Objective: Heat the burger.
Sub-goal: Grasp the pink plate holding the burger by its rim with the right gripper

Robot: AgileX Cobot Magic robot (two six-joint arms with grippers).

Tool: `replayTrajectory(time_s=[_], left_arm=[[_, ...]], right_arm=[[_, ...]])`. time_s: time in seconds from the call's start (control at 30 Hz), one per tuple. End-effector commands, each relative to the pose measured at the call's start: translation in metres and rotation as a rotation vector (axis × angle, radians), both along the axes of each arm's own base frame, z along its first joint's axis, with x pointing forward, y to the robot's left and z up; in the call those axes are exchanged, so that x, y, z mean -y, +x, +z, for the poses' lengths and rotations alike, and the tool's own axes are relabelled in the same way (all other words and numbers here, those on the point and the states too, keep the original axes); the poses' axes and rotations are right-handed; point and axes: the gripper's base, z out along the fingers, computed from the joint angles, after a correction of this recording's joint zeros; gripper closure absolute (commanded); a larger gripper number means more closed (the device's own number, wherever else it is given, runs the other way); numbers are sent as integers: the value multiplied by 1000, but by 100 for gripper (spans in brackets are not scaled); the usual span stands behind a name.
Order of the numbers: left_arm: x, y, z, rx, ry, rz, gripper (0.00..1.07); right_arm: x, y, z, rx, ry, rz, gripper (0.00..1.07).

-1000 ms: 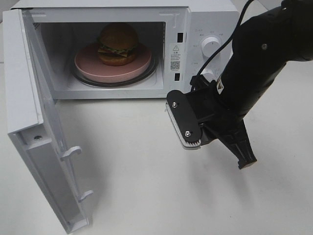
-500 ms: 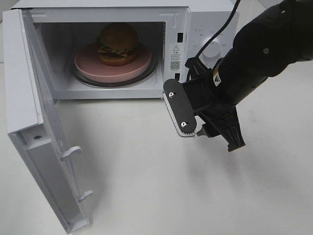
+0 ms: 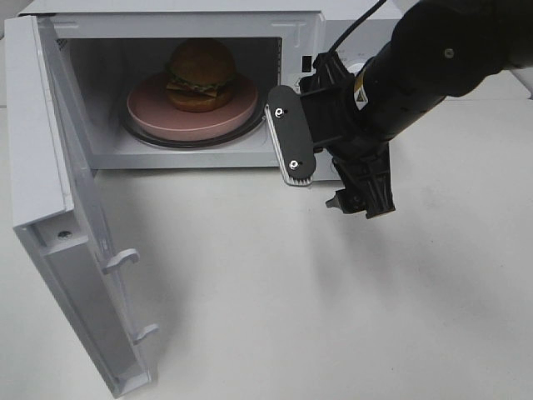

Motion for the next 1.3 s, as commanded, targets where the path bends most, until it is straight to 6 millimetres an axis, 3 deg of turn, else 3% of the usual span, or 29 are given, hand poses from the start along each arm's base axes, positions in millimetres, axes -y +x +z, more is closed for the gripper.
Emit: replayTrajectory(time_s=[0.03, 0.5, 0.67, 1.3], left_arm=[[0, -2, 0, 23, -1, 2, 7], [0, -2, 0, 23, -1, 2, 7], [0, -2, 0, 23, -1, 2, 7], [0, -2, 0, 23, 0, 3, 7]], right_arm=[[-6, 0, 11, 37, 16, 15, 9], [-40, 17, 17, 85, 41, 49, 12], [-58, 30, 8, 77, 57, 41, 14], [-91, 69, -16, 80, 80, 17, 18]])
